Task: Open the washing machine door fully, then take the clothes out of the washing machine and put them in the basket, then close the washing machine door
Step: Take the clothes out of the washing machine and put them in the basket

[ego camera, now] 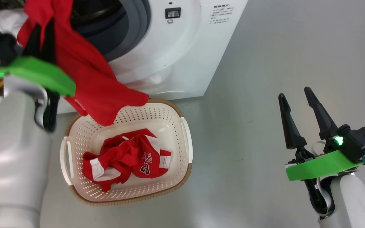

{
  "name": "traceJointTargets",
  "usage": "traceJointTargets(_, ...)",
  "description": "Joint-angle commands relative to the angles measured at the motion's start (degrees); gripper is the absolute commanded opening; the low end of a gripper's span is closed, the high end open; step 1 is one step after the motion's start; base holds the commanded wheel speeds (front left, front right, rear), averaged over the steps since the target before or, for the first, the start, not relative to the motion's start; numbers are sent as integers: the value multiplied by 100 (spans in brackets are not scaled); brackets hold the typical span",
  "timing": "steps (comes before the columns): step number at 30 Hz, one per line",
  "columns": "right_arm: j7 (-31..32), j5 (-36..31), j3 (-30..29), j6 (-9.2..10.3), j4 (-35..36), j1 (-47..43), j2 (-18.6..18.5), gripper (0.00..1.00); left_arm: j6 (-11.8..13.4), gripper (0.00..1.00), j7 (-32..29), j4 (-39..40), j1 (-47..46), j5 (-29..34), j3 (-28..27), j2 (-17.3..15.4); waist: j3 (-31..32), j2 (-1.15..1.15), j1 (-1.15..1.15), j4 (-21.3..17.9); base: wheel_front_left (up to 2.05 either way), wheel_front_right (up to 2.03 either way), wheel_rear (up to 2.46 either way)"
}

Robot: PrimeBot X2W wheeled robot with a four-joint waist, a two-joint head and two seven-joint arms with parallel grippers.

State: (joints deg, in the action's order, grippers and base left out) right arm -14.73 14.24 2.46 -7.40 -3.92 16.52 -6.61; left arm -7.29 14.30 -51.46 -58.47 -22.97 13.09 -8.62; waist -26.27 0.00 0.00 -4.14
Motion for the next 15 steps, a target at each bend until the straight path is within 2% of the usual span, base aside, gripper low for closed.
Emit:
traceJointTargets(1,-27,-7,98,-9,142,-141,-14,100,38,0,68,411,289,-9,-170,-270,54,0,0,23,0,0,0)
traceJointTargets(9,-27,16,119,-9,130,-223,-26,100,251,0,53,1952,1856,-69,-367,-349,170,0,0,46,0,0,0)
traceJointTargets(15,-27,34,137,-9,113,-268,-32,100,498,0,-223,3077,2890,-160,-405,-426,231,0,0,56,0,0,0)
